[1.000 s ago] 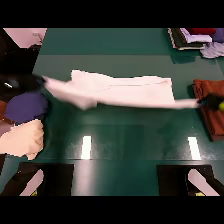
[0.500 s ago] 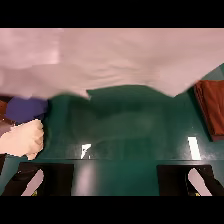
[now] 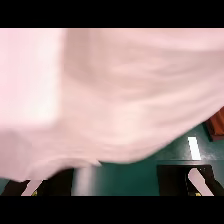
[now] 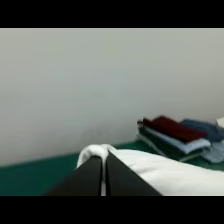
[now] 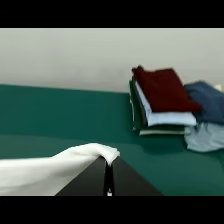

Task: Fold the shirts.

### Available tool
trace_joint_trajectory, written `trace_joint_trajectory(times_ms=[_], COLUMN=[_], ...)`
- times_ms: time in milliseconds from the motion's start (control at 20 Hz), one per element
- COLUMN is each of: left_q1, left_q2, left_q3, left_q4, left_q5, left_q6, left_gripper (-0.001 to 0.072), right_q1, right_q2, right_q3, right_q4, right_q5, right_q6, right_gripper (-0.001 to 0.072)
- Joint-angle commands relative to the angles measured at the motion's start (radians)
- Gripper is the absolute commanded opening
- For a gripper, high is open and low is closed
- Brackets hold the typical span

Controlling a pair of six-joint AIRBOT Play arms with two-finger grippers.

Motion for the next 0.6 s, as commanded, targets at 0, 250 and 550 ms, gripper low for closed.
trace_joint_trajectory(times_ms=[0, 250, 550], left_q1=[0.0, 0.0, 0.0], left_q2=[-0.053, -0.303, -0.616], left_q3=[-0.332, -0.647, -0.643], left_q4=[-0.005, -0.005, -0.188], left_q5=[-0.063, -0.042, 0.202], left_q6=[0.001, 0.073, 0.249], left_gripper=[0.0028, 0.0029, 0.0028], right_q1=[0.023, 0.205, 0.331], right_q2=[-0.109, -0.368, -0.722], right_q3=[-0.097, -0.271, -0.277], right_q4=[-0.002, -0.208, -0.234], right_q5=[0.108, 0.145, -0.027], right_q6=[0.002, 0.095, 0.135], right_gripper=[0.0016, 0.0016, 0.0016])
